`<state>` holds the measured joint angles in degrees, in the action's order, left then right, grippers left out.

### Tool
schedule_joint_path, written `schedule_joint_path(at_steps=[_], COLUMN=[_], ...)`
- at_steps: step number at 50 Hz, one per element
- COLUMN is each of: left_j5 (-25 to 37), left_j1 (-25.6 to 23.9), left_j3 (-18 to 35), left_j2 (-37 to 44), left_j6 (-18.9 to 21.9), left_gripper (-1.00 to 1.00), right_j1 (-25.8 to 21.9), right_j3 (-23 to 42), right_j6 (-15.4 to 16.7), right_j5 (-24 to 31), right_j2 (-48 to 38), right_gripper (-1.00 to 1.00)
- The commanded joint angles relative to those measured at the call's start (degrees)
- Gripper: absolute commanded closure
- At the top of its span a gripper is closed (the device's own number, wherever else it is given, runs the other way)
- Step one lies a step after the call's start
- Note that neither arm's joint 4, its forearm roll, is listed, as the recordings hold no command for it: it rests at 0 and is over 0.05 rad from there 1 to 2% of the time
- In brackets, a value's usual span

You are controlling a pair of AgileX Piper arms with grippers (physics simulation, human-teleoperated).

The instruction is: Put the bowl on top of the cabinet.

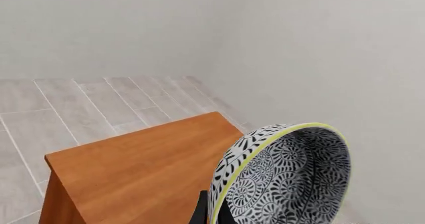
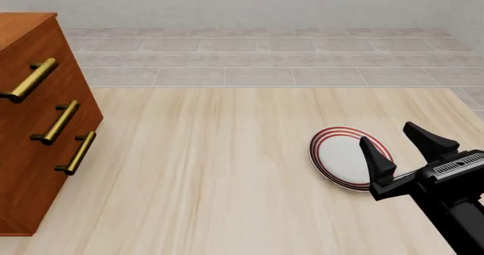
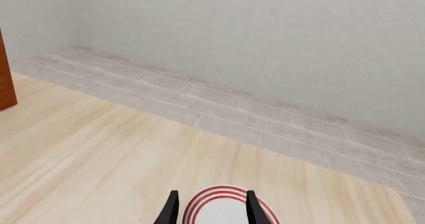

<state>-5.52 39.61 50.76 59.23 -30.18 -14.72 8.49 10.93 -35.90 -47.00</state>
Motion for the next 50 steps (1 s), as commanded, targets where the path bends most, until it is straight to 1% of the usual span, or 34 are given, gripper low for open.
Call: schedule_joint_path(at_steps=[1, 12, 17, 19, 20, 21, 22, 23, 24, 27, 29, 30, 36, 37, 40, 44, 45, 47, 50], left_j5=[-0.47, 0.51, 1.42, 1.68, 2.04, 2.16, 2.33, 2.38, 0.09, -0.65, 2.41, 2.71, 2.48, 0.51, -0.86, -0.72, 0.46, -1.21, -1.11], left_j1=[0.66, -0.78, -2.66, -2.46, -3.27, -2.82, -2.85, -3.31, -3.25, -3.30, -2.91, -2.88, -2.40, -1.90, -1.97, -1.95, -1.91, -1.54, -1.59], left_j3=[0.50, 0.05, 0.00, 0.22, 0.05, 0.22, 0.25, 0.32, -2.11, -2.91, 0.35, 0.75, 1.17, -0.45, -1.78, -1.23, 0.39, -0.76, -0.58], left_j2=[1.68, 1.06, 0.88, 0.80, 0.67, 0.71, 0.36, 0.45, 0.47, 0.39, 0.43, 0.21, -0.64, -1.07, -1.56, -2.16, -2.31, -3.19, -3.48], left_j6=[1.11, 1.82, 2.23, 2.32, 2.27, 2.28, 2.45, 2.59, 2.54, 2.42, 2.44, 2.18, 1.63, 1.60, 1.40, 1.55, 1.61, 0.88, 0.32], left_gripper=[1.00, 1.00, 1.00, 1.00, 1.00, 1.00, -1.00, -1.00, -1.00, -1.00, -1.00, -1.00, -1.00, -1.00, -1.00, -1.00, -1.00, -1.00, -1.00], right_j1=[0.14, 0.28, 0.27, 0.27, 0.30, 0.30, 0.29, 0.29, 0.28, 0.29, 0.28, 0.26, 0.19, 0.20, 0.22, 0.24, 0.22, 0.23, 0.19], right_j3=[0.19, 0.11, 0.10, 0.11, 0.11, 0.11, 0.10, 0.12, 0.11, 0.10, 0.08, 0.09, 0.12, 0.08, 0.09, 0.10, 0.08, 0.06, 0.10], right_j6=[0.07, 0.03, 0.03, -0.05, -0.13, -0.10, -0.10, -0.14, -0.20, -0.21, -0.26, -0.30, -0.39, -0.27, -0.36, -0.30, -0.33, -0.37, -0.40], right_j5=[0.33, 0.26, 0.19, 0.24, 0.22, 0.21, 0.20, 0.26, 0.28, 0.28, 0.24, 0.26, 0.43, 0.39, 0.54, 0.63, 0.68, 0.75, 0.78], right_j2=[0.13, 0.23, 0.19, 0.29, 0.28, 0.30, 0.31, 0.35, 0.42, 0.47, 0.47, 0.49, 0.64, 0.67, 0.87, 0.95, 1.07, 1.23, 1.20], right_gripper=[-1.00, -1.00, -1.00, -1.00, -1.00, -1.00, -1.00, -1.00, -1.00, -1.00, -1.00, -1.00, -1.00, -1.00, -1.00, -1.00, -1.00, -1.00, -1.00])
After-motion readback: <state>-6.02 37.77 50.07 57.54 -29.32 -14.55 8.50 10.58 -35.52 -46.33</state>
